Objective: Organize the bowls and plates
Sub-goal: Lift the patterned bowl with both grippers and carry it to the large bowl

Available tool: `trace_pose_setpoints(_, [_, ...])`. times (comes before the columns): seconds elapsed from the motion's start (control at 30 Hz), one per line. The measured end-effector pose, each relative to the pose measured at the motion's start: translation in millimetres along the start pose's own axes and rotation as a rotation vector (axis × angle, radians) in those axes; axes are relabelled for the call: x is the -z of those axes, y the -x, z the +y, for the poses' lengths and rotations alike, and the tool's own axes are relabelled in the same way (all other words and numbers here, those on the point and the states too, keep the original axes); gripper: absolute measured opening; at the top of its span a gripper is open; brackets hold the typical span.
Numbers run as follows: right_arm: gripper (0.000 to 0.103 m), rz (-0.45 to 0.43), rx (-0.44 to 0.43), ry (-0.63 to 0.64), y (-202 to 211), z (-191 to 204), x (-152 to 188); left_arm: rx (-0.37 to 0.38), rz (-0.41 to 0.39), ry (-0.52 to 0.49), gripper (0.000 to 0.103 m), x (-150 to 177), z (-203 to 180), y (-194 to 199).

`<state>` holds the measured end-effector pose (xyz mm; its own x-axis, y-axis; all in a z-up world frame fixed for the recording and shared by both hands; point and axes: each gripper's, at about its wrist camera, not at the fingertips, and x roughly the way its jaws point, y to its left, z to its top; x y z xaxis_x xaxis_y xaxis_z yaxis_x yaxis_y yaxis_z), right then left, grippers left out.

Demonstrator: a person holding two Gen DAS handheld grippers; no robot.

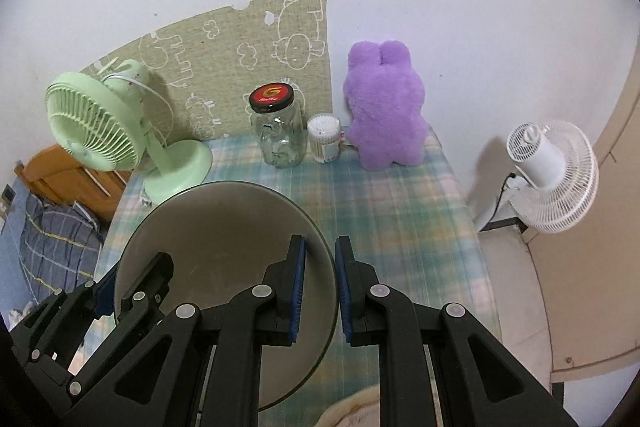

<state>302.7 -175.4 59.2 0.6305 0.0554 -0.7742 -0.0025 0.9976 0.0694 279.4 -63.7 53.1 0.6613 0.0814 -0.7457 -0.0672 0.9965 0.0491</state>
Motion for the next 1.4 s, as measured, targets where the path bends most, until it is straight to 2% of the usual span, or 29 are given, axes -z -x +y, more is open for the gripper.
trace_pose_setpoints(0.53, [0.019,0.033,0.085,-0.034,51.6,35.6,81.1,0.075,0.044,-0.039,0.016,72.3,37.0,35.7])
trace_pose_setpoints(0.9, [0.019,0.089,0.102,-0.032,54.9,52.8,130.2,0.083,0.091,-0.047,0.016,115.4,53.9,38.2])
trace_pose_setpoints(1.17, [0.019,0.153,0.108,-0.039,45.5,58.2,165.5,0.089,0.158,-0.048,0.016,147.9,60.8,29.7])
trace_pose_setpoints(1.4, [0.019,0.189,0.113,-0.044,36.9,59.1,181.9,0.085,0.195,-0.053,0.016,162.7,63.0,21.9])
